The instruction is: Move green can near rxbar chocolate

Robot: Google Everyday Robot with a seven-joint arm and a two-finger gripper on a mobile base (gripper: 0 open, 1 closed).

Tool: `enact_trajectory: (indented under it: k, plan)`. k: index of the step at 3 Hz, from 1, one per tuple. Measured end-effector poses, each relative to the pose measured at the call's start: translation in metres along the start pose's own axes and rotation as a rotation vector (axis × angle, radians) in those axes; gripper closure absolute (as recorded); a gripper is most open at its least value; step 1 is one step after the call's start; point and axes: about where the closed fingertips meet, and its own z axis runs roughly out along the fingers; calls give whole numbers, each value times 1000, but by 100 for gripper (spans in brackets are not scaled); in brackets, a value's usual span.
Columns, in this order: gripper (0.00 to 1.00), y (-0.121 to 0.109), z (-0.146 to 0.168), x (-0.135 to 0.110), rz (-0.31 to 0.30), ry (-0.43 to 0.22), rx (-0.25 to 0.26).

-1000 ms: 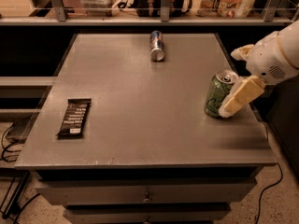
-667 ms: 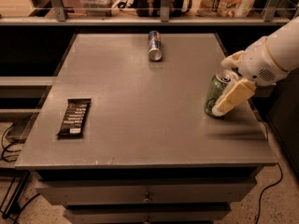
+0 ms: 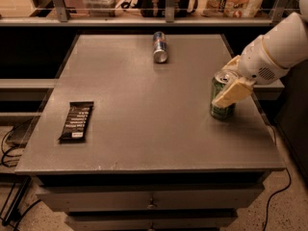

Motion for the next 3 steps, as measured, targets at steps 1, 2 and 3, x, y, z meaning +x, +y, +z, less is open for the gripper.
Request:
enact_trajectory:
  k: [1,2,3]
  plan:
    - [86,9,-8,-46,-99,-18,-27]
    - [100,20,-18,-112,-205,-102,-63]
    - [100,20,-18,-112,-205,-102,-63]
